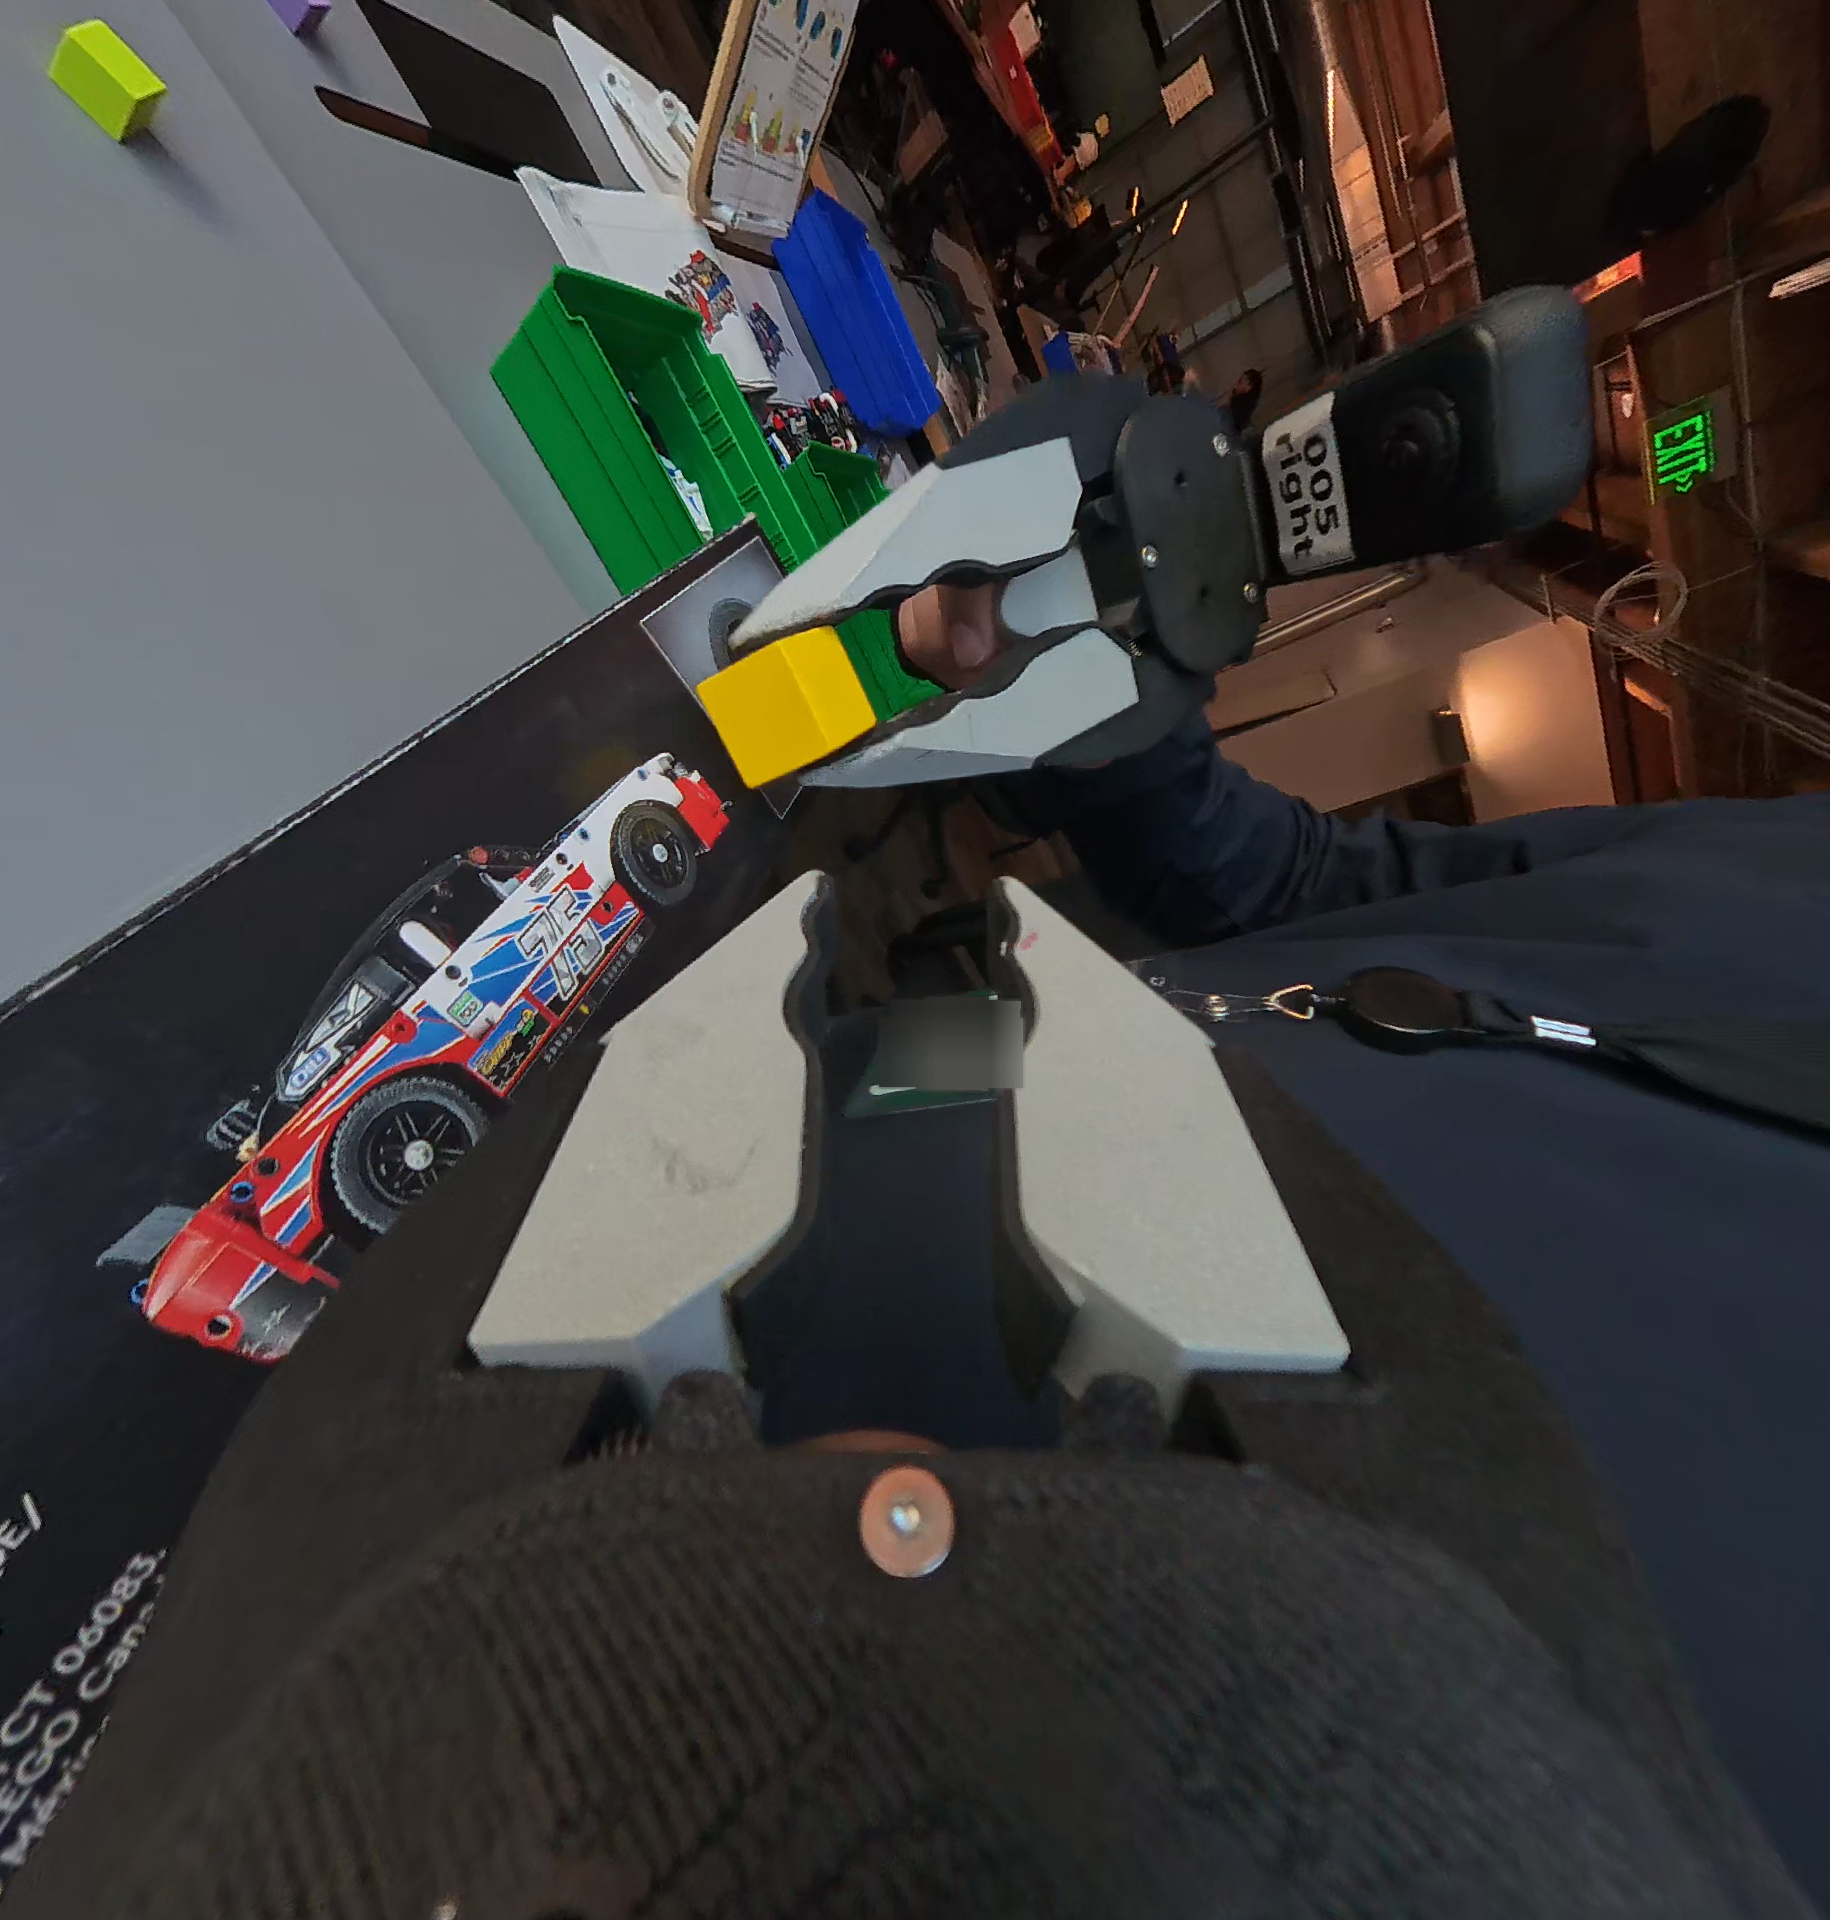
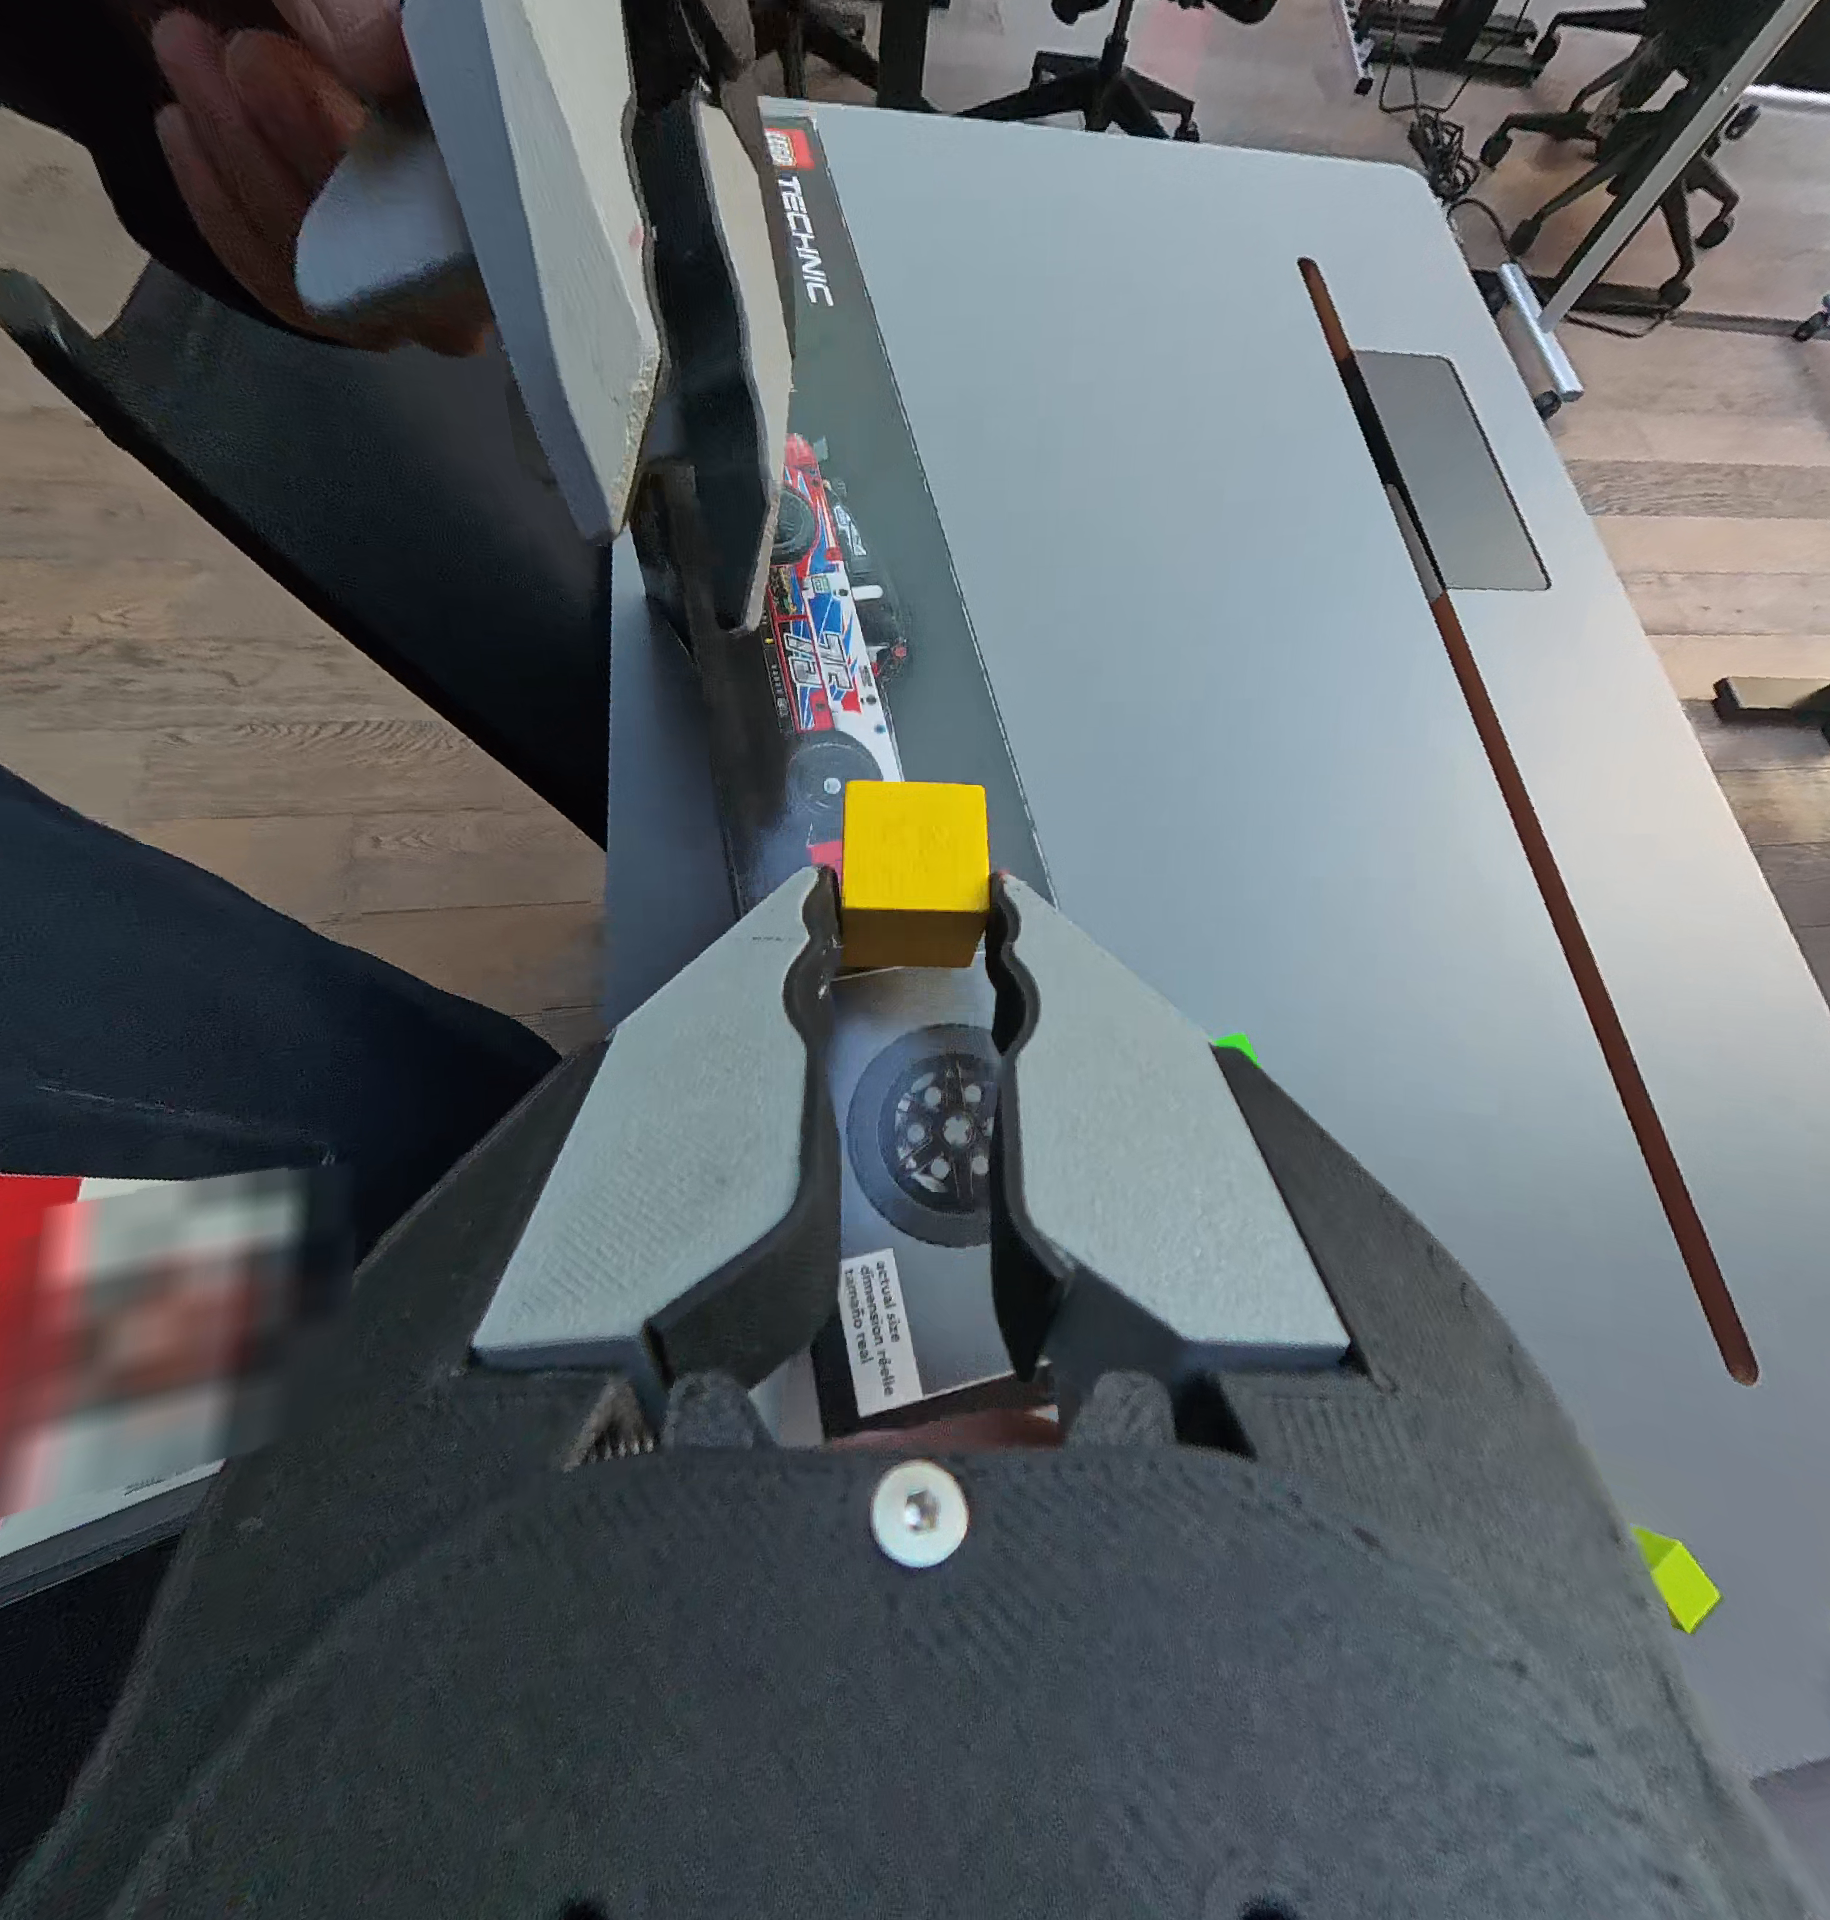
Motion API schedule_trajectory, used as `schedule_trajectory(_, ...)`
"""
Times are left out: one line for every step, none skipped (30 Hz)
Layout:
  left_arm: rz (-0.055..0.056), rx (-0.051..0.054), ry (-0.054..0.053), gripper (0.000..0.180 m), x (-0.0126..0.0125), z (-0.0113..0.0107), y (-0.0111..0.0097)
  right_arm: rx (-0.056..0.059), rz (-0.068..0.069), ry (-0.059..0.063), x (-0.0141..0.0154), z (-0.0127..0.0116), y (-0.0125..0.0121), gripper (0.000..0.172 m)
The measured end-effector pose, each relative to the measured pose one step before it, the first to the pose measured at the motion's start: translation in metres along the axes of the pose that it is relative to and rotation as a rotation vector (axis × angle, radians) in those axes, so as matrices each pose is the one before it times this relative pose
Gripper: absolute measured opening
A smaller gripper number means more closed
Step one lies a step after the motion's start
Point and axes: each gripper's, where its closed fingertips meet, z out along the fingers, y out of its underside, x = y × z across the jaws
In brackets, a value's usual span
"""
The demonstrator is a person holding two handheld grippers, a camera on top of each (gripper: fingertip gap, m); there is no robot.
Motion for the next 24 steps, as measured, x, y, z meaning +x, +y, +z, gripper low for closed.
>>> schedule_trajectory(-0.0017,0.0016,0.0012,0.025,-0.00021,-0.00155,0.00139,-0.0095,-0.0066,-0.0055,0.00157,0.00381,-0.00191,0.025)
schedule_trajectory(-0.0034,0.0035,0.0060,0.027,0.00052,-0.00164,0.00112,-0.0152,-0.0068,-0.0095,0.00074,0.00480,-0.00066,0.025)
schedule_trajectory(-0.0032,0.0037,0.0049,0.025,0.00027,-0.00170,0.00118,-0.0232,-0.0045,-0.0145,-0.00031,0.00549,0.00120,0.025)
schedule_trajectory(-0.0017,0.0020,0.0013,0.027,-0.00028,-0.00180,0.00149,-0.0285,-0.0031,-0.0126,-0.00075,0.00551,0.00258,0.025)
schedule_trajectory(-0.0003,0.0010,0.0009,0.027,-0.00029,-0.00186,0.00165,-0.0175,-0.0009,-0.0109,-0.00107,0.00423,0.00151,0.026)
schedule_trajectory(-0.0007,0.0005,0.0027,0.028,-0.00019,-0.00203,0.00189,-0.0047,0.0064,-0.0139,-0.00171,0.00216,-0.00021,0.026)
schedule_trajectory(-0.0012,0.0002,0.0032,0.027,-0.00036,-0.00199,0.00184,-0.0014,0.0107,-0.0085,-0.00092,0.00011,-0.00059,0.027)
schedule_trajectory(-0.0003,-0.0008,0.0019,0.027,-0.00050,-0.00218,0.00198,0.0011,0.0104,0.0078,0.00133,-0.00163,-0.00066,0.032)
schedule_trajectory(0.0013,-0.0021,-0.0012,0.027,-0.00102,-0.00223,0.00199,0.0104,0.0123,0.0105,0.00157,-0.00349,-0.00183,0.037)
schedule_trajectory(0.0031,-0.0027,-0.0044,0.027,-0.00112,-0.00235,0.00191,0.0185,0.0178,0.0046,0.00077,-0.00579,-0.00309,0.040)
schedule_trajectory(0.0051,-0.0027,-0.0054,0.027,-0.00101,-0.00240,0.00181,0.0272,0.0204,-0.0005,-0.00011,-0.00808,-0.00409,0.043)
schedule_trajectory(0.0062,-0.0027,-0.0045,0.027,-0.00063,-0.00249,0.00162,0.0377,0.0183,0.0023,0.00048,-0.01020,-0.00497,0.043)
schedule_trajectory(0.0044,-0.0022,-0.0050,0.027,-0.00071,-0.00246,0.00152,0.0424,0.0172,0.0158,0.00345,-0.01181,-0.00451,0.042)
schedule_trajectory(0.0020,-0.0013,-0.0070,0.027,-0.00104,-0.00239,0.00143,0.0364,0.0214,0.0251,0.00738,-0.01260,-0.00177,0.042)
schedule_trajectory(-0.0002,0.0008,-0.0099,0.028,-0.00151,-0.00229,0.00104,0.0232,0.0285,0.0307,0.01177,-0.01263,0.00245,0.041)
schedule_trajectory(-0.0028,0.0044,-0.0120,0.028,-0.00156,-0.00197,0.00044,0.0091,0.0359,0.0411,0.01750,-0.01196,0.00723,0.042)
schedule_trajectory(-0.0067,0.0080,-0.0127,0.027,-0.00137,-0.00184,-0.00032,-0.0018,0.0436,0.0530,0.02373,-0.01078,0.01148,0.043)
schedule_trajectory(-0.0078,0.0123,-0.0098,0.027,-0.00021,-0.00134,-0.00089,-0.0098,0.0527,0.0632,0.02989,-0.00858,0.01501,0.043)
schedule_trajectory(-0.0069,0.0157,-0.0104,0.028,0.00050,-0.00114,-0.00151,-0.0209,0.0589,0.0739,0.03591,-0.00507,0.01842,0.044)
schedule_trajectory(-0.0058,0.0167,-0.0159,0.028,0.00032,-0.00058,-0.00159,-0.0341,0.0634,0.0766,0.04001,-0.00008,0.02105,0.045)
schedule_trajectory(-0.0042,0.0165,-0.0209,0.026,0.00013,-0.00027,-0.00151,-0.0449,0.0656,0.0580,0.03934,0.00564,0.02130,0.051)
schedule_trajectory(-0.0059,0.0180,-0.0253,0.028,0.00002,0.00039,-0.00159,-0.0447,0.0596,0.0333,0.03575,0.01096,0.01874,0.055)
schedule_trajectory(-0.0135,0.0221,-0.0297,0.028,-0.00019,0.00072,-0.00177,-0.0416,0.0508,0.0234,0.03283,0.01437,0.01540,0.055)
schedule_trajectory(-0.0208,0.0265,-0.0266,0.028,0.00066,0.00133,-0.00207,-0.0365,0.0395,0.0268,0.03085,0.01666,0.01202,0.057)
